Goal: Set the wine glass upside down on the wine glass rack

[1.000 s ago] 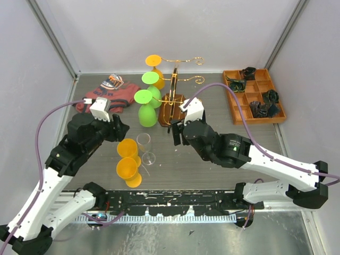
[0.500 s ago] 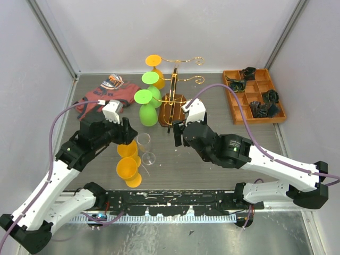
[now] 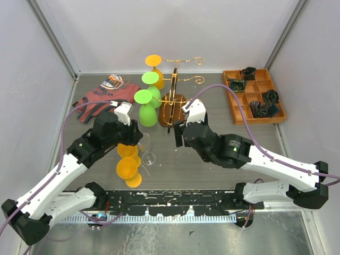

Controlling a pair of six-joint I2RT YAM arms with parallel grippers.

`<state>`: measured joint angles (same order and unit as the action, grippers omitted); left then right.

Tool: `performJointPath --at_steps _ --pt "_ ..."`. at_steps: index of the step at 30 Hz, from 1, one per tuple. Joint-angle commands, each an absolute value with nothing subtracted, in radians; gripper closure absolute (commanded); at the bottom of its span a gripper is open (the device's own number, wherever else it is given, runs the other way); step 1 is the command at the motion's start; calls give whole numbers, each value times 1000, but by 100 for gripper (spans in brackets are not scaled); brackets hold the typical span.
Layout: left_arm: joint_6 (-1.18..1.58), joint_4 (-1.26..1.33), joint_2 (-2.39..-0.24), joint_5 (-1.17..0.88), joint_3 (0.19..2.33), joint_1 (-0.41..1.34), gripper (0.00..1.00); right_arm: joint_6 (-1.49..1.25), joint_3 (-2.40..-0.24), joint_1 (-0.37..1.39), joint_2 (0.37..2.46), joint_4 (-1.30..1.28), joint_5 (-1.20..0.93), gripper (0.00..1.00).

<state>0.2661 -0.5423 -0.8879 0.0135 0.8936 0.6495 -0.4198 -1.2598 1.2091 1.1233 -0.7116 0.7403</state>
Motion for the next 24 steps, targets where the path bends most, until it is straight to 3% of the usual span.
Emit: performJointPath --at_steps 1,7,15,24 --pt "248 -507 -904 74 889 672 48 -436 -1267 1213 1107 -703 773 26" --pt "233 -526 -916 115 898 688 59 -439 -1266 1214 1112 -709 778 26" --pt "234 -538 -915 98 910 694 88 -444 -1272 1213 1117 -714 778 26" --pt "288 -542 -838 -92 996 695 93 -472 -1266 1213 1073 -722 804 26"
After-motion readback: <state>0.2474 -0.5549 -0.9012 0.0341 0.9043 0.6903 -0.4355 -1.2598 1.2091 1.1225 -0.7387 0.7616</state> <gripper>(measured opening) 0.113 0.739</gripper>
